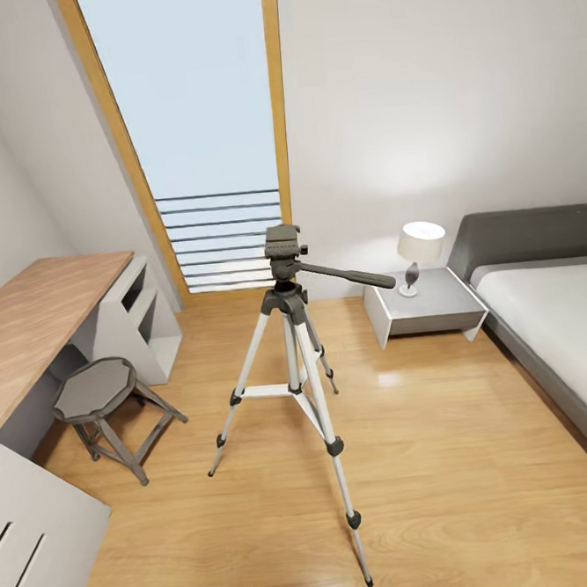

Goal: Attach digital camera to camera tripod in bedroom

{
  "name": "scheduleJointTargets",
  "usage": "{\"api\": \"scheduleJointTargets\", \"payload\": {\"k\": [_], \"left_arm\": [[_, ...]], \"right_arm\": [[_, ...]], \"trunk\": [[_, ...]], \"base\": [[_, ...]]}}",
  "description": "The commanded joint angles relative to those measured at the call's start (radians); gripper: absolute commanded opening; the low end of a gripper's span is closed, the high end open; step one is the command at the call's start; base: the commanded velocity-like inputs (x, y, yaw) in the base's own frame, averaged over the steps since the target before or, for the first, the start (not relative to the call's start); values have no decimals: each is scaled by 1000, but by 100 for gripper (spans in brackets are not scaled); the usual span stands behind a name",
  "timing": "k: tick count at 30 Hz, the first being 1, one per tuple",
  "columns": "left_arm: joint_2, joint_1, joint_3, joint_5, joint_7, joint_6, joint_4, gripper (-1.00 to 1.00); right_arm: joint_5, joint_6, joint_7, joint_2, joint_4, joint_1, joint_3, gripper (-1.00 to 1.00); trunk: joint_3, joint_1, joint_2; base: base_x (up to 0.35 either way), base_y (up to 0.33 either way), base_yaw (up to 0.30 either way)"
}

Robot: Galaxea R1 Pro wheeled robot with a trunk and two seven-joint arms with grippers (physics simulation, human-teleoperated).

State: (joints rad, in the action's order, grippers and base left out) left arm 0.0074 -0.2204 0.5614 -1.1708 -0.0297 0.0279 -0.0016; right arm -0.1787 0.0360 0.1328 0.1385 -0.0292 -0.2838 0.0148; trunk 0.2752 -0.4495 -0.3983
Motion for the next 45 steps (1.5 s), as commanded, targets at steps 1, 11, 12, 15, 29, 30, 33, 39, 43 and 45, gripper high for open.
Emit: {"api": "scheduleJointTargets", "payload": {"k": [1, 11, 12, 15, 29, 30, 33, 39, 43, 45], "left_arm": [[0, -1, 8, -9, -4, 3, 0, -100], [0, -1, 8, -9, -4, 3, 0, -100], [0, -1, 8, -9, -4, 3, 0, -100], [1, -1, 8, -10, -4, 3, 0, -100], [13, -1, 9, -13, -4, 8, -3, -100], [16, -1, 9, -12, -4, 10, -3, -100], [43, -1, 10, -11, -3, 15, -7, -100], [134, -2, 11, -10, -4, 21, -49, -100], [199, -2, 11, -11, -9, 22, -69, -100], [211, -2, 11, -12, -11, 22, -72, -100]], "right_arm": [[-7, 3, 2, 0, -3, -2, 2, 100], [-7, 1, 2, 0, -3, -2, 2, 100], [-7, 1, 2, 0, -4, -2, 2, 100], [-7, 3, 2, 0, -3, -2, 2, 100], [-16, 5, 4, 1, 3, -2, 2, 100], [-17, 4, 5, 0, 5, -2, 2, 100], [-18, -5, 13, -1, 54, -2, 1, 100], [-12, -179, 18, -4, 387, -1, 2, 100], [-6, -383, 20, -28, 629, 3, 3, 100], [-5, -443, 20, -41, 703, 1, 3, 100]], "trunk": [[2, 0, -2], [2, 0, -2], [2, 0, -2], [2, 0, -2], [2, 0, -2], [2, 0, -2], [2, 0, -2], [2, 0, -2], [2, 0, -2], [2, 0, -2]], "base": [[0, 0, 0], [0, 0, 0], [0, 0, 0], [0, 0, 0], [0, 0, 0], [0, 0, 0], [0, 0, 0], [0, 0, 0], [0, 0, 0], [0, 0, 0]]}}
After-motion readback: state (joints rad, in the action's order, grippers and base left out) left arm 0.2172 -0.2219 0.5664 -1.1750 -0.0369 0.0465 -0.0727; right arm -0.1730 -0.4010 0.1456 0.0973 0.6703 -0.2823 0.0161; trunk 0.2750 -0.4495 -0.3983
